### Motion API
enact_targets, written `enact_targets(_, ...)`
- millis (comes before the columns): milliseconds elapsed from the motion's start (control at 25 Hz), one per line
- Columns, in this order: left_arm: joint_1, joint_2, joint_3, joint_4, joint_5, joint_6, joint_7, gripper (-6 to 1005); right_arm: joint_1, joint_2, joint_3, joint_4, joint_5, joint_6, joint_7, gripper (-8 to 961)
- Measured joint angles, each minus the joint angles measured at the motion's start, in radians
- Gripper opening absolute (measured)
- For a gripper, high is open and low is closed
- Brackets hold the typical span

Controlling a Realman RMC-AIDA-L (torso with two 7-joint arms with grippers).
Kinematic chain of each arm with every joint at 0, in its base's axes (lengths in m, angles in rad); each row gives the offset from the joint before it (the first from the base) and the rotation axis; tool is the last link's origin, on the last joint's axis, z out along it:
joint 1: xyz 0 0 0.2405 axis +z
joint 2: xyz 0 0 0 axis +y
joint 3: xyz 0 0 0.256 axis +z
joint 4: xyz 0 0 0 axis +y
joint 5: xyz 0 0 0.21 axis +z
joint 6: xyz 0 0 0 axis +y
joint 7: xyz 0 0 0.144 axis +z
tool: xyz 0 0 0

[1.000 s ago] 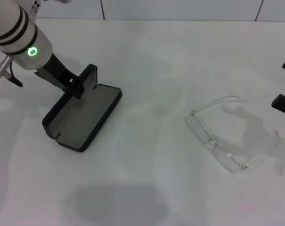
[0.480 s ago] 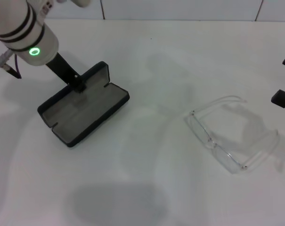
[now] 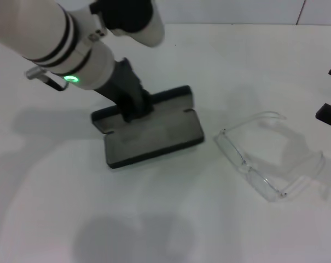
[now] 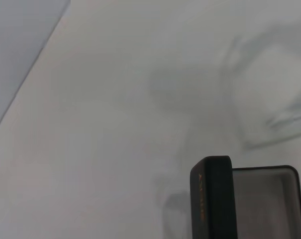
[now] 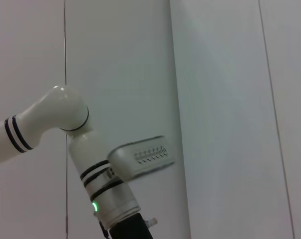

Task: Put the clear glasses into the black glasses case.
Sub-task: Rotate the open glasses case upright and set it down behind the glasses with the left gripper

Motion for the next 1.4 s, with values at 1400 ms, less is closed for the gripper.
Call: enact_targets(1400, -0.046, -0.002, 0.129, -0.133, -0.049, -0.151, 0.110, 216, 0.003, 0.001, 0.000, 0.061, 0.002, -0.047, -0.014, 874)
